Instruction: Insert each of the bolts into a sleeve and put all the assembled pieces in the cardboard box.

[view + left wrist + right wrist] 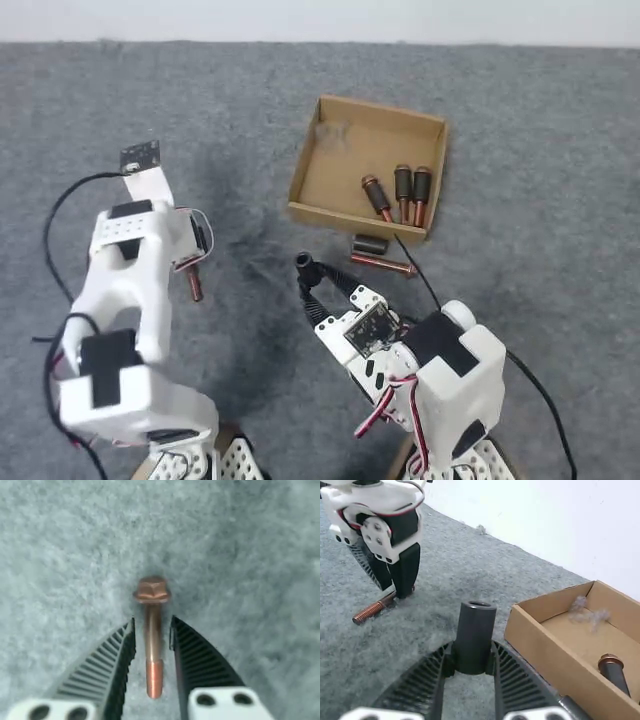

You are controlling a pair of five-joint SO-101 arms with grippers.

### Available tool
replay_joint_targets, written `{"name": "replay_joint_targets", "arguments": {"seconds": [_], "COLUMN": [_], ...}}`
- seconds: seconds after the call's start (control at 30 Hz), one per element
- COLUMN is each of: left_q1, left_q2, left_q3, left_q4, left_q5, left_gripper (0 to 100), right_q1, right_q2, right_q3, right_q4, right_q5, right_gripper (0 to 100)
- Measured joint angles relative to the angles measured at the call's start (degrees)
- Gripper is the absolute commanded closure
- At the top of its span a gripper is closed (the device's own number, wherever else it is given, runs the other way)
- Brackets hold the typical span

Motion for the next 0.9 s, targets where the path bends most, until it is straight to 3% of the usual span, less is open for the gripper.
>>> {"name": "replay_joint_targets", "arguments": {"seconds": [0.53, 0.67, 0.9], "left_q1": [0.09, 0.09, 0.26], "left_q2": [10.20, 10.29, 10.73], "left_q3": [-8.62, -8.88, -9.32], "left_q4": [0.09, 0.09, 0.70], "left_q5": [0.00, 0.00, 0.18], "left_gripper": [90, 100, 99], "right_q1": [0.00, 0.00, 0.00], "right_q2": [0.00, 0.00, 0.00], "right_q3": [0.00, 0.00, 0.00], "right_q4": [0.00, 0.00, 0.00], "right_q5": [0.00, 0.00, 0.00], "right_gripper": [99.1, 99.1, 99.1]}}
